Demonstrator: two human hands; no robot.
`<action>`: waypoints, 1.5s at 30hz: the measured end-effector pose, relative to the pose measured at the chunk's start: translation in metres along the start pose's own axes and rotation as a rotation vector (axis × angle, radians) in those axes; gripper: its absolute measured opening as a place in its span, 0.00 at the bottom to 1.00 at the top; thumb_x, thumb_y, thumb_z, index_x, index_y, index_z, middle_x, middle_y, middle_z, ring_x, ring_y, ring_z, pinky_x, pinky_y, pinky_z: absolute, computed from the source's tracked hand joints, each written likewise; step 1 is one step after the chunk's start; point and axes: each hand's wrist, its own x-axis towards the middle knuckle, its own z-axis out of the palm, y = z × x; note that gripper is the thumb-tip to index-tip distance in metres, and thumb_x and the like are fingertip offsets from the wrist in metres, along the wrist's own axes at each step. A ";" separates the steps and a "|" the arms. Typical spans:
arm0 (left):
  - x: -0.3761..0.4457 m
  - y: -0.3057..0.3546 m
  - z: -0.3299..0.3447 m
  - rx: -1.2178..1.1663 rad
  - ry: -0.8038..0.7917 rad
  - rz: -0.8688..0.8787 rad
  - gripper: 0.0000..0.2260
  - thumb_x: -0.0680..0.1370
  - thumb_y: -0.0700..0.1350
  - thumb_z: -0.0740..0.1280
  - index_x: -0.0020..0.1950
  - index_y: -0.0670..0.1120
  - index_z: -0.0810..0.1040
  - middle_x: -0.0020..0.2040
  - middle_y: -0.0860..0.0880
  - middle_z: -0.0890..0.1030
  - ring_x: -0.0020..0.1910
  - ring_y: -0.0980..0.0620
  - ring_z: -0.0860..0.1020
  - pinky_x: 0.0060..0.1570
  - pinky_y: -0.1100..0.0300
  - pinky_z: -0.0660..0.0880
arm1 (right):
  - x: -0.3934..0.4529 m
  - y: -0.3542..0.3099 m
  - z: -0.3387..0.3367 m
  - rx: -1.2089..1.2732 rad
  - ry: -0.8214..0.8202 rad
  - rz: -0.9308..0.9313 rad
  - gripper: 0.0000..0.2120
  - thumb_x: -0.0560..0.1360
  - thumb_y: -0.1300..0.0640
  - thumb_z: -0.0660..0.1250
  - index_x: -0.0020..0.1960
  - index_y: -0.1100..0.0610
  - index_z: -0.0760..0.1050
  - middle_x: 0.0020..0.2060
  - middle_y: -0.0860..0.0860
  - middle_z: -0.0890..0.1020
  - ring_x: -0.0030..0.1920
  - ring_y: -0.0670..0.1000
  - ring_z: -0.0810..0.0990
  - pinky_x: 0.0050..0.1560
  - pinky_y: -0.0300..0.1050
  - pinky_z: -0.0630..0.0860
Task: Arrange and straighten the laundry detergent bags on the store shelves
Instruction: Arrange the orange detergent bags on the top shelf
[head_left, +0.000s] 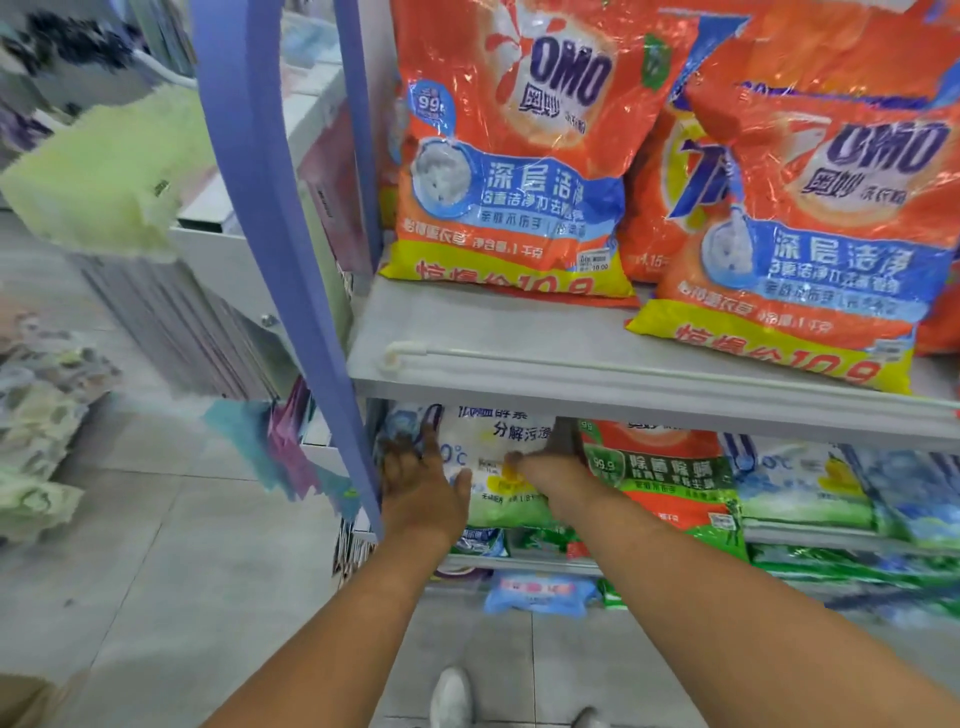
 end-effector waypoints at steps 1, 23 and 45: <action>0.000 0.000 0.000 -0.015 0.000 0.003 0.36 0.83 0.63 0.52 0.82 0.49 0.38 0.83 0.40 0.44 0.81 0.38 0.40 0.79 0.46 0.50 | -0.003 -0.008 -0.005 0.051 0.040 0.013 0.45 0.67 0.49 0.78 0.77 0.55 0.58 0.73 0.50 0.67 0.67 0.53 0.72 0.54 0.44 0.78; -0.008 0.005 -0.003 -0.528 -0.022 -0.109 0.25 0.75 0.59 0.72 0.65 0.46 0.74 0.60 0.46 0.82 0.60 0.42 0.80 0.54 0.56 0.76 | -0.063 0.029 -0.098 0.319 -0.200 0.240 0.10 0.78 0.55 0.70 0.57 0.54 0.75 0.61 0.56 0.80 0.42 0.47 0.78 0.37 0.42 0.74; -0.004 0.002 0.000 -1.264 -0.449 -0.263 0.33 0.65 0.59 0.82 0.65 0.55 0.74 0.58 0.50 0.84 0.58 0.46 0.81 0.59 0.44 0.78 | -0.065 0.008 -0.088 0.425 -0.049 0.105 0.21 0.75 0.55 0.74 0.66 0.60 0.76 0.57 0.52 0.80 0.59 0.51 0.75 0.56 0.44 0.65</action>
